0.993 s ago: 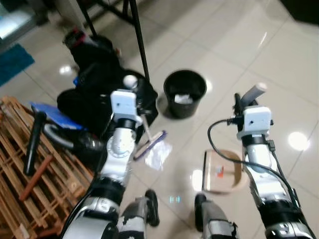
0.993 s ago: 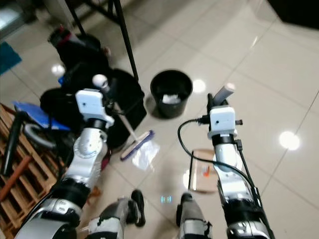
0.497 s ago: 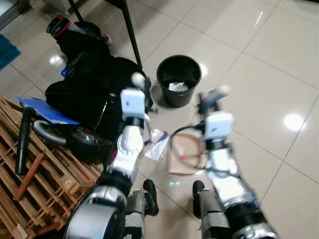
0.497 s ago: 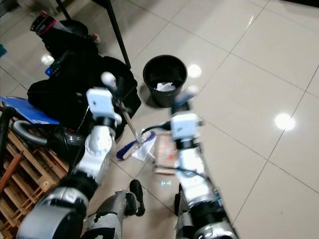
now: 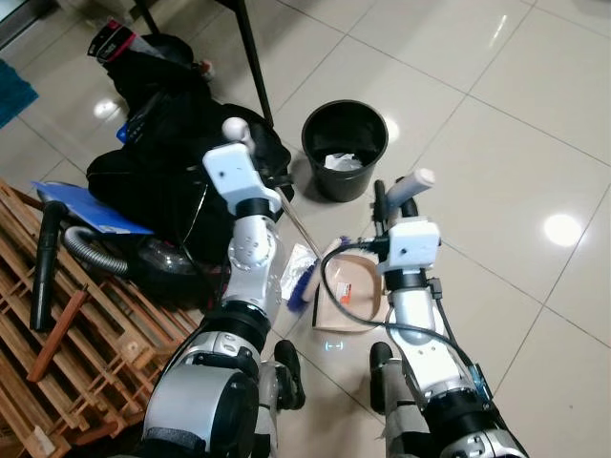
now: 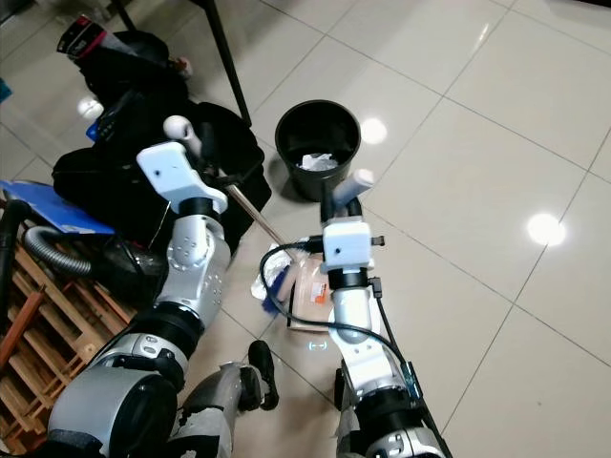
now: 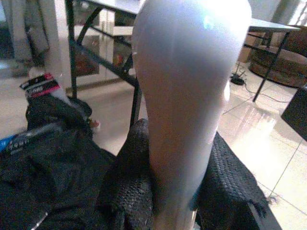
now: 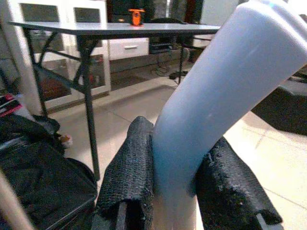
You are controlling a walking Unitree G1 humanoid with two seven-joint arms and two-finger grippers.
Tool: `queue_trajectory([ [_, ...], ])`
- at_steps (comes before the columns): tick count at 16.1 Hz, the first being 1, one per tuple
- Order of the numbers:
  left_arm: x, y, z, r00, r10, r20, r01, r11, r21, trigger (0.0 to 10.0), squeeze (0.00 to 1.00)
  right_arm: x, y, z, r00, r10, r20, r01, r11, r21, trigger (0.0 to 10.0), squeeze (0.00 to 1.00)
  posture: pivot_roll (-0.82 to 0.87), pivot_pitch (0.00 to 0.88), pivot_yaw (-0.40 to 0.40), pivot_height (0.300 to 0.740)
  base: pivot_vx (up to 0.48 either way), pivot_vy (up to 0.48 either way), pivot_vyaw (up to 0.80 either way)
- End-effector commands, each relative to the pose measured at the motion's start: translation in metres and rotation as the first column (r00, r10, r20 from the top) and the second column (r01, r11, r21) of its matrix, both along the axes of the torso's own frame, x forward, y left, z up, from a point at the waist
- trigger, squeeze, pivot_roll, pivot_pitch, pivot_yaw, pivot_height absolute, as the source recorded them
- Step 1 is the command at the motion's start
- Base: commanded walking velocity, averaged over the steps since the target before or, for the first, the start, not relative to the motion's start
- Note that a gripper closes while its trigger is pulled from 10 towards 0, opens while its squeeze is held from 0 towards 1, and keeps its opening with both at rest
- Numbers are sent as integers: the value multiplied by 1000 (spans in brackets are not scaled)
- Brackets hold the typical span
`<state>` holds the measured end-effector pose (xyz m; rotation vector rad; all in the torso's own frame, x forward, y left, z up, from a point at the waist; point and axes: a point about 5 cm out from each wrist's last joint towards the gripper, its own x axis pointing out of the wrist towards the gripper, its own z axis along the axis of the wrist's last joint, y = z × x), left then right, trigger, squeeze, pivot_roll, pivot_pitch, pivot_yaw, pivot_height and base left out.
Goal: Sweep floor
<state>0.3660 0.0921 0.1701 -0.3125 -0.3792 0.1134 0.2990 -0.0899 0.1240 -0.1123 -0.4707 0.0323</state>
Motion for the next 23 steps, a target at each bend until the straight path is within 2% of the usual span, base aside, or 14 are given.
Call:
queue_trajectory([
  [1,-4,-18,-5,998,-52,-38,47,990,-135,10000,0,-6,-3,-32,986,-25,-164,24,1000,-11,10000,0,-16,429,114,740,0,0,0],
  [3,-4,-15,7,997,-77,3,76,984,-163,10000,0,-4,-6,-31,986,-32,-166,30,999,-11,10000,0,-13,425,117,740,0,0,0],
  [4,-4,-7,22,992,-91,86,98,991,-90,10000,0,-3,-8,-31,985,-36,-166,35,999,-11,10000,0,-12,421,118,740,0,0,0],
  [7,-4,13,55,963,-102,251,77,991,105,10000,0,-5,-13,-30,987,-52,-155,49,998,-26,10000,0,-8,422,115,740,0,0,0],
  [10,-1,37,75,941,-73,331,6,980,201,10000,0,-10,-34,-9,993,-92,-69,94,995,40,10000,0,-11,421,110,740,0,0,0],
  [13,1,51,72,947,-52,318,-34,966,257,10000,0,-17,-49,7,995,-103,-15,104,994,39,10000,0,-16,424,108,740,0,0,0],
  [16,2,43,51,959,-105,264,16,947,320,10000,0,-21,-61,22,993,-112,37,112,994,-7,10000,0,-36,427,101,740,0,0,0],
  [18,1,36,41,961,-132,242,37,932,361,10000,0,-20,-61,23,993,-111,39,112,993,-22,10000,0,-43,429,103,740,0,0,0],
  [19,1,29,28,969,-155,194,66,914,399,10000,0,-16,-57,18,994,-108,35,109,993,-44,10000,0,-37,430,109,740,0,0,0],
  [23,3,23,16,979,-148,140,72,895,440,10000,0,-11,-41,4,998,-70,-8,70,997,-32,10000,0,-33,438,113,740,0,0,0],
])
